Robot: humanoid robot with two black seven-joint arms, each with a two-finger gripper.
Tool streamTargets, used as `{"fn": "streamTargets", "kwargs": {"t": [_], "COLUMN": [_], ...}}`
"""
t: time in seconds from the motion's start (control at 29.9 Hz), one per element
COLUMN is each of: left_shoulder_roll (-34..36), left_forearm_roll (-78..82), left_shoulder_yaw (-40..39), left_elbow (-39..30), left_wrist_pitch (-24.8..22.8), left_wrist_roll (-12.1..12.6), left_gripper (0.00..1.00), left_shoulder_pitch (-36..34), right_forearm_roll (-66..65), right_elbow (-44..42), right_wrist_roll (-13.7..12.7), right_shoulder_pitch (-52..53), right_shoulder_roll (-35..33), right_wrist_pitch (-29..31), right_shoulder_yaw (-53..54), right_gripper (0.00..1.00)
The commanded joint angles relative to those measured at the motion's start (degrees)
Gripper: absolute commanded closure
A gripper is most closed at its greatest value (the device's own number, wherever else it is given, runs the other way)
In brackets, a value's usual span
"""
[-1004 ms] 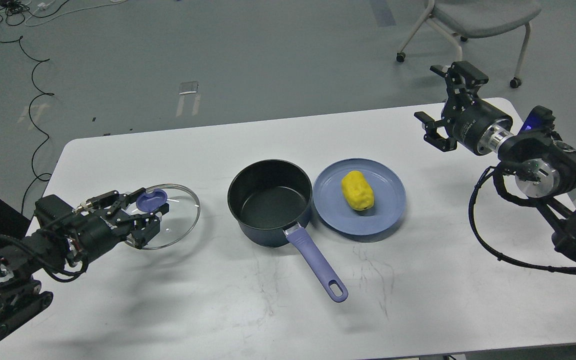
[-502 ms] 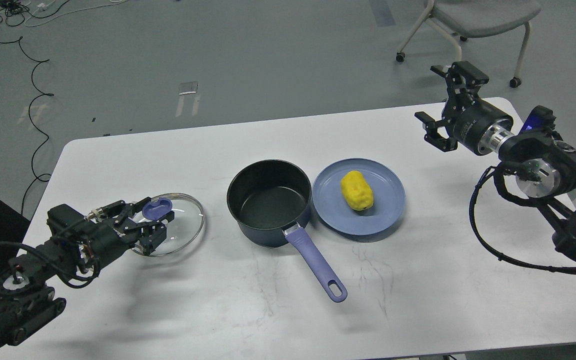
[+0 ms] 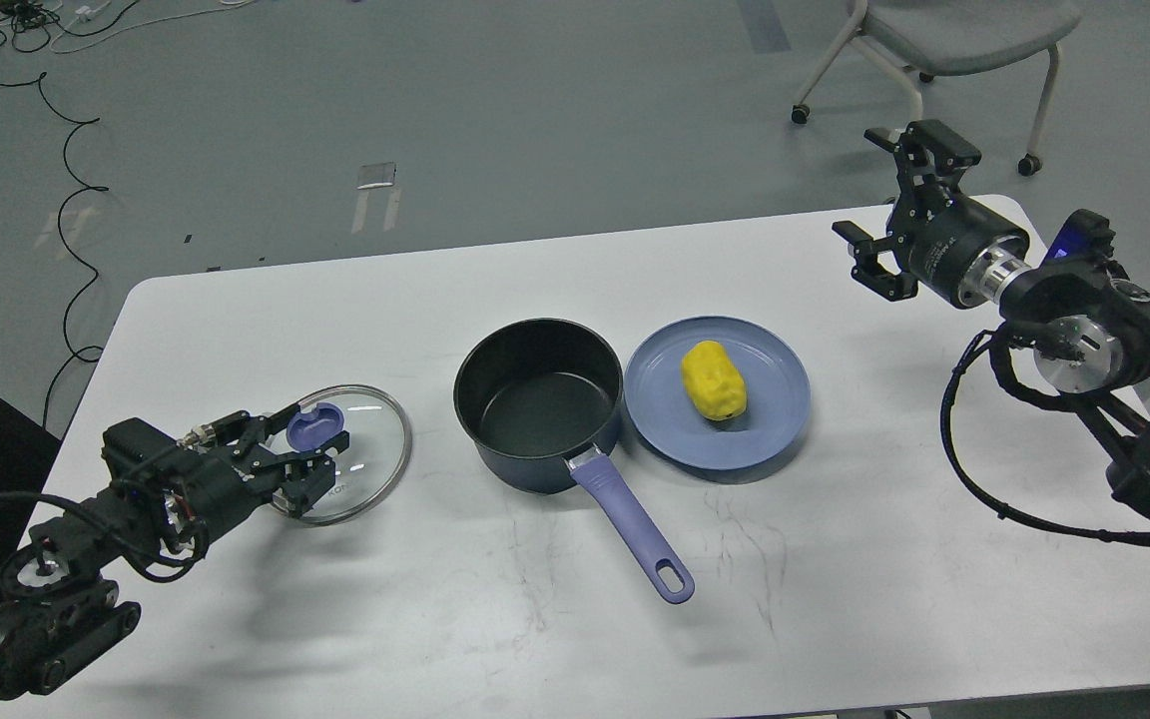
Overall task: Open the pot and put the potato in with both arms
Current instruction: 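Lower the glass lid onto the table beside the pot, release, then withdraw the left gripper and reach the right gripper toward the potato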
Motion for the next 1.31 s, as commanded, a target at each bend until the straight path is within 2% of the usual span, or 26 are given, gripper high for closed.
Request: {"fn": "streamTargets", "kwargs": {"t": [0.0, 0.17, 0.27, 0.4, 0.47, 0.5, 0.6, 0.7, 0.8, 0.84, 0.9, 0.94, 1.14, 1.27], "left_shoulder_roll": [0.0, 1.06, 2.99, 3.34, 3.69, 3.87, 4.57, 4.66, 3.96, 3.78, 2.82, 2.64, 2.29, 2.9], "left_forearm_roll": [-0.91, -2.49, -12.84, -31.18, -41.13, -49.52, -64.83, -73.84, -75.0, -75.01, -75.01, -75.01, -75.01, -75.01], "left_shoulder_yaw": [0.07, -0.55, -1.42, -1.77, -2.04, -2.74, -5.02, -6.69, -8.88, -9.68, -11.79, -11.8, -11.88, -11.89], "left_elbow": [-0.18, -2.63, -5.62, -6.59, -6.68, -6.42, -6.07, -5.98, -5.98, -5.98, -5.89, -5.89, -5.89, -5.89], "left_wrist_pitch": [0.0, 0.0, 0.0, 0.0, -6.17, -14.03, -24.88, -28.43, -31.94, -32.74, -33.89, -33.89, -33.45, -33.36], "left_wrist_roll": [0.01, 0.01, 0.01, 0.01, 0.01, 0.01, 0.01, 0.01, 0.01, 0.01, 1.9, 2.08, 1.82, 1.38], "left_gripper": [0.01, 0.01, 0.01, 0.01, 0.01, 0.01, 0.01, 0.01, 0.01, 0.01, 0.01, 0.01, 0.01, 0.01], "left_shoulder_pitch": [0.05, -0.38, -3.01, -10.82, -16.89, -20.3, -23.93, -26.04, -26.23, -26.14, -25.61, -25.52, -23.51, -22.19], "right_forearm_roll": [0.0, 0.0, -1.05, -9.81, -14.4, -17.28, -26.84, -38.37, -45.4, -46.92, -50.0, -50.36, -51.59, -51.42], "right_elbow": [0.0, 0.17, 0.7, 2.36, 3.86, 5.0, 5.8, 6.06, 6.59, 6.59, 6.5, 6.59, 5.19, 3.87], "right_wrist_roll": [-0.07, -0.07, 0.01, 0.19, 1.5, 2.47, 2.91, 3.62, 3.71, 3.71, 3.71, 3.71, 3.36, 3.01], "right_shoulder_pitch": [0.05, 0.75, 2.42, 6.1, 7.69, 8.65, 10.94, 12.62, 12.97, 13.14, 13.85, 14.02, 16.3, 16.75], "right_shoulder_roll": [0.03, -0.06, -0.58, -4.09, -5.33, -6.12, -7.79, -8.23, -8.32, -8.32, -8.41, -8.32, -7.62, -4.9], "right_wrist_pitch": [0.0, 0.35, 0.53, 0.79, 0.79, 0.79, 0.79, 0.79, 0.79, 0.79, 0.79, 0.79, 0.7, 0.61], "right_shoulder_yaw": [0.01, -0.43, -1.92, -7.88, -12.2, -15.08, -21.06, -25.82, -29.94, -31.36, -35.75, -36.72, -43.32, -43.5], "right_gripper": [0.0, 0.0, 0.0, 0.0, 0.0, 0.0, 0.0, 0.0, 0.0, 0.0, 0.0, 0.0, 0.0, 0.0]}}
